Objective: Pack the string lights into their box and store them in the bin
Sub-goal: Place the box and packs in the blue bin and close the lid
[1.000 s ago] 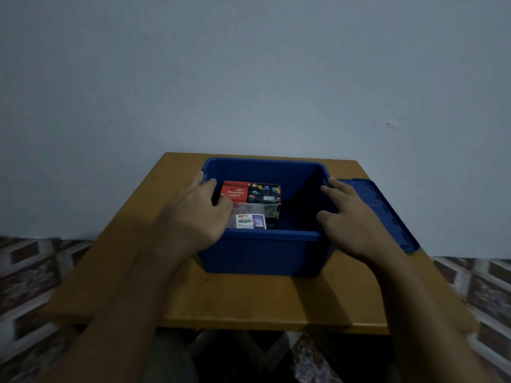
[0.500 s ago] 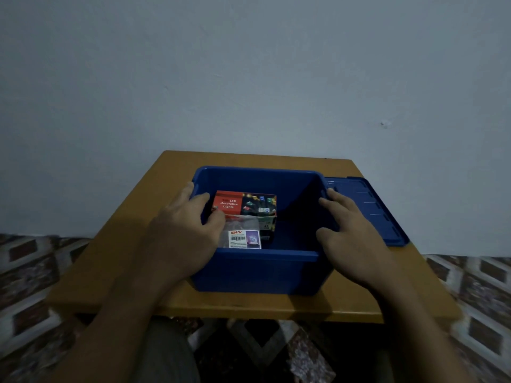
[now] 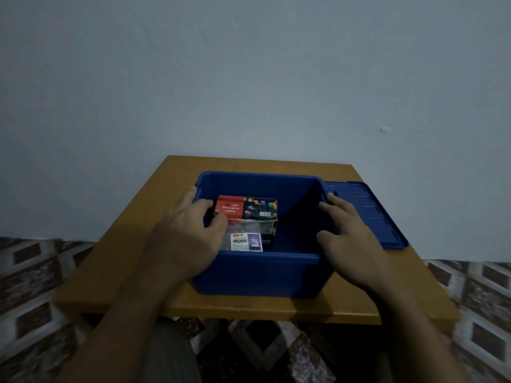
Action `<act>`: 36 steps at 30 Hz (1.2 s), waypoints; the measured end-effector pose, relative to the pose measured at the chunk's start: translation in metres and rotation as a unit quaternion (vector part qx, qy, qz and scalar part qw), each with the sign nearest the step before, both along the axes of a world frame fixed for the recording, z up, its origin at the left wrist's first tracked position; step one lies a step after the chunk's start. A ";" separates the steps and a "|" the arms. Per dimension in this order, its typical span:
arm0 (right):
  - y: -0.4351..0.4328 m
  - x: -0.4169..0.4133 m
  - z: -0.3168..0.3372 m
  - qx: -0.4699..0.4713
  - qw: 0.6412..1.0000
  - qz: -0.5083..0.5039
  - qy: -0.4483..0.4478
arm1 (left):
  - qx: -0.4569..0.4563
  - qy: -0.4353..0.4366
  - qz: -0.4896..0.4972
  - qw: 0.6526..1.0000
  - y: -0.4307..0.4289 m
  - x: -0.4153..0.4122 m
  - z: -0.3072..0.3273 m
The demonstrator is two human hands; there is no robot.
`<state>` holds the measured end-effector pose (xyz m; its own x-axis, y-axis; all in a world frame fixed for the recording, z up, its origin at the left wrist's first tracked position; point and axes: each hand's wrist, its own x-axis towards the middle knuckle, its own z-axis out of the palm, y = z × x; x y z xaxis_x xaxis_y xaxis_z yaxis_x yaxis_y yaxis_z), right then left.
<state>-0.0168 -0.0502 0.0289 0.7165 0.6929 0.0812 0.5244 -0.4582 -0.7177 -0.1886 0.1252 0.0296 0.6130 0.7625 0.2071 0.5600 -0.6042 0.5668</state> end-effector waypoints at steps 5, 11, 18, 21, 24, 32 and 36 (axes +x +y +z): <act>0.001 0.001 -0.002 0.047 0.998 0.002 0.042 | -0.003 0.050 -0.020 0.999 0.006 0.003 0.002; -0.009 0.005 -0.004 0.207 0.964 -0.032 0.164 | 0.045 0.037 -0.037 0.998 -0.003 0.027 0.033; -0.058 0.073 -0.010 0.283 0.919 -0.239 0.138 | 0.077 -0.069 -0.214 0.971 -0.093 0.104 0.078; -0.083 0.105 -0.020 0.283 0.902 -0.307 0.107 | 0.045 -0.037 -0.267 0.962 -0.122 0.147 0.077; -0.098 0.138 -0.036 0.219 0.909 -0.348 0.069 | -0.011 0.010 -0.288 0.958 -0.146 0.189 0.062; -0.092 0.173 -0.064 0.034 0.953 -0.298 0.044 | -0.127 0.163 -0.193 0.959 -0.170 0.251 -0.009; -0.082 0.177 -0.072 -0.016 0.961 -0.273 0.041 | -0.141 0.199 -0.132 0.961 -0.162 0.257 -0.038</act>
<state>0.1597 -0.1327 -0.0429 0.9769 0.2136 -0.0063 0.1421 -0.6716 -0.7272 0.0686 -0.0369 -0.0084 0.7808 0.5606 -0.2759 0.6146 -0.6093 0.5010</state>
